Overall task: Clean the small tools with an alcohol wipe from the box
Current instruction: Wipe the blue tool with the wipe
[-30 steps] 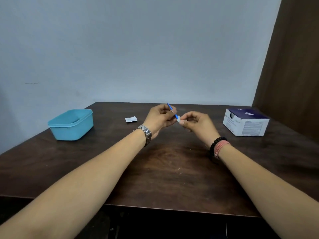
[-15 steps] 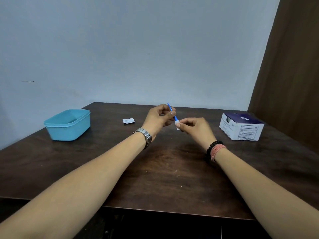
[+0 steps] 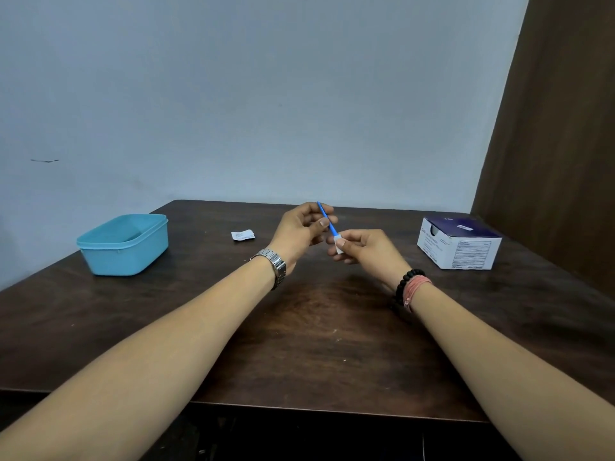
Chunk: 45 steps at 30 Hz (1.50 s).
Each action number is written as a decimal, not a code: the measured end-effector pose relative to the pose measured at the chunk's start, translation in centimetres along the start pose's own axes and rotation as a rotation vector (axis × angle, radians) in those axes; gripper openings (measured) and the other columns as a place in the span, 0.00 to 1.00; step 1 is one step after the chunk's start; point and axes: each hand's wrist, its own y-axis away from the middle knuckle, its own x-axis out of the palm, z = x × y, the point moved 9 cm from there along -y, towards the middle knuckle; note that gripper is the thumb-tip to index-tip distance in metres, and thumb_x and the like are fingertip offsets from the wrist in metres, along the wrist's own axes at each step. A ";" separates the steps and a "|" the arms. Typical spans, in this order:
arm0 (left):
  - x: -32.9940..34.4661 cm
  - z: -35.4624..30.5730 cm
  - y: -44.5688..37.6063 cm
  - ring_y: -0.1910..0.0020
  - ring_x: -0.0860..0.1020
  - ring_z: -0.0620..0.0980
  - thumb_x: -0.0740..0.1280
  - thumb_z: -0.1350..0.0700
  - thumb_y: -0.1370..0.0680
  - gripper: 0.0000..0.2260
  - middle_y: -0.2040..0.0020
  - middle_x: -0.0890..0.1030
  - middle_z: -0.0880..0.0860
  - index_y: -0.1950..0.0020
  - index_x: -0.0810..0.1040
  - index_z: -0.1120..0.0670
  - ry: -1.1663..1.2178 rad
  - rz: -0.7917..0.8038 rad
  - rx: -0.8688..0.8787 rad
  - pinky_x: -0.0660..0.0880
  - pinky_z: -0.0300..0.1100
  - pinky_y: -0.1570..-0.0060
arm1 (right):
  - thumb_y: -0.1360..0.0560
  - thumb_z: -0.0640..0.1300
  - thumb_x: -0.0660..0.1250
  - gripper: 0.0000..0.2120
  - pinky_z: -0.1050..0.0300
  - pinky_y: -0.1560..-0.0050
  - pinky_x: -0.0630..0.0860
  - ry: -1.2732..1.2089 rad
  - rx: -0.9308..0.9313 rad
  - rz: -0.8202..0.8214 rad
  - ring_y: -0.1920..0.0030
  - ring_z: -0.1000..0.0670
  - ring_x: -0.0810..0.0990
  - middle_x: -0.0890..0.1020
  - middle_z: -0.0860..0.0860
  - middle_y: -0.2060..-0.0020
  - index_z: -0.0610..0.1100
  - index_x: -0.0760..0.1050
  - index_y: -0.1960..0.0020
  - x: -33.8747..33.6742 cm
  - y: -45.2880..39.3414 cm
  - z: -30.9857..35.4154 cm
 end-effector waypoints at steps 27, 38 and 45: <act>2.6 2.8 0.9 0.58 0.82 0.46 0.68 0.61 0.22 0.05 0.56 0.83 0.52 0.47 0.78 0.55 -0.055 0.187 -0.176 0.78 0.37 0.55 | 0.23 0.35 0.66 0.07 0.65 0.61 0.69 -0.376 0.061 -0.152 0.59 0.57 0.78 0.83 0.52 0.53 0.44 0.81 0.51 -1.9 -0.4 -0.8; 2.8 2.8 0.9 0.65 0.79 0.45 0.69 0.63 0.24 0.05 0.63 0.82 0.54 0.49 0.78 0.58 -0.038 0.193 -0.192 0.74 0.35 0.64 | 0.23 0.35 0.66 0.05 0.68 0.63 0.74 -0.523 0.102 -0.174 0.58 0.56 0.80 0.83 0.51 0.51 0.40 0.79 0.50 -2.1 -0.4 -1.1; 2.8 2.6 0.8 0.64 0.79 0.45 0.70 0.62 0.24 0.02 0.63 0.81 0.51 0.52 0.80 0.56 -0.326 0.253 -0.110 0.76 0.37 0.58 | 0.23 0.34 0.66 0.06 0.68 0.63 0.74 -0.581 0.064 -0.274 0.61 0.59 0.81 0.82 0.50 0.52 0.41 0.79 0.49 -3.8 -0.3 -0.5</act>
